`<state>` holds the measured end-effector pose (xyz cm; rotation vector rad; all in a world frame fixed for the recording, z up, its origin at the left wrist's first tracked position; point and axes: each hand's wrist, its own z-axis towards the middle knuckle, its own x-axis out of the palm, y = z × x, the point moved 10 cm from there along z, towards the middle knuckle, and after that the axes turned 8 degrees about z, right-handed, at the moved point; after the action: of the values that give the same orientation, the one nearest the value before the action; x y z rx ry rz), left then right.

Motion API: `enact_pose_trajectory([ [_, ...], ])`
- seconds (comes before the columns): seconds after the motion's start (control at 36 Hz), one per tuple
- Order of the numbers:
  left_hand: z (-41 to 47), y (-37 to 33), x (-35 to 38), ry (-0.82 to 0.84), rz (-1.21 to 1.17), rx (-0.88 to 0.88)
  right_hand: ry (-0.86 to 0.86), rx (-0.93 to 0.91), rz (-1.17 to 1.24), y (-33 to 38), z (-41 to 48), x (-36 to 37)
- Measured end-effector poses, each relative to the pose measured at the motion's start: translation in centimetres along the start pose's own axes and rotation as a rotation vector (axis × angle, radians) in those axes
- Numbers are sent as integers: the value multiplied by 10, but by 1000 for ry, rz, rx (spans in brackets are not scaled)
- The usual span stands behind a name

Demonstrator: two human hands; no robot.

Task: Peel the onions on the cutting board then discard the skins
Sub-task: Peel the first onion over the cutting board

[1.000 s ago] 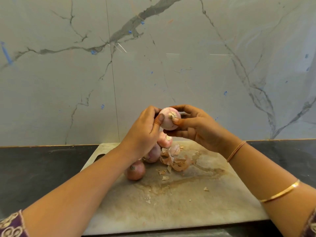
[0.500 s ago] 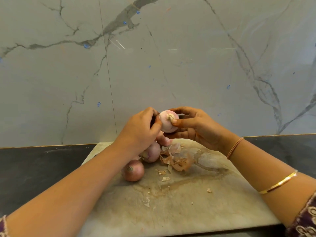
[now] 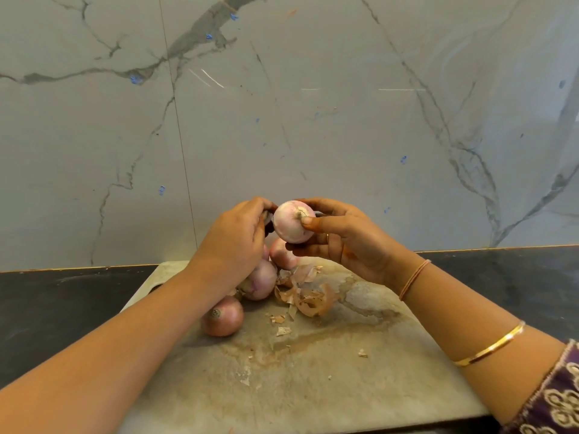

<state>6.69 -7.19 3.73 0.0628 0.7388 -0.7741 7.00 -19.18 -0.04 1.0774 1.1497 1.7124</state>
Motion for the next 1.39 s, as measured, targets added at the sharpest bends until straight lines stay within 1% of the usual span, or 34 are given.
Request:
enact_pose_trajectory([
  [0.19,-1,7,1,34,-2,-73,-37,-6,-37,-1,2,-8],
  [0.33,-3,11,0,36,-45,-123,-51,-17,-155,-1,2,-10],
  [0.42,-2,5,2,54,-64,-83,-35,-15,-188,-3,3,-7],
  [0.53,-3,-2,9,117,-73,-26,-14,-14,-215,-3,3,-5],
  [0.72,-4,-2,9,133,-112,-37,-9,-43,-233,-1,3,-4],
  [0.97,-2,1,8,115,11,-37,-22,-66,-323,-2,4,-4],
  [1.14,-2,-4,5,110,86,10,-28,-63,-370,-2,3,-3],
  [1.19,-2,-2,7,108,109,7,-31,-60,-365,-2,4,-4],
  [1.39,0,6,7,76,82,-36,-18,-53,-306,-1,2,-4],
])
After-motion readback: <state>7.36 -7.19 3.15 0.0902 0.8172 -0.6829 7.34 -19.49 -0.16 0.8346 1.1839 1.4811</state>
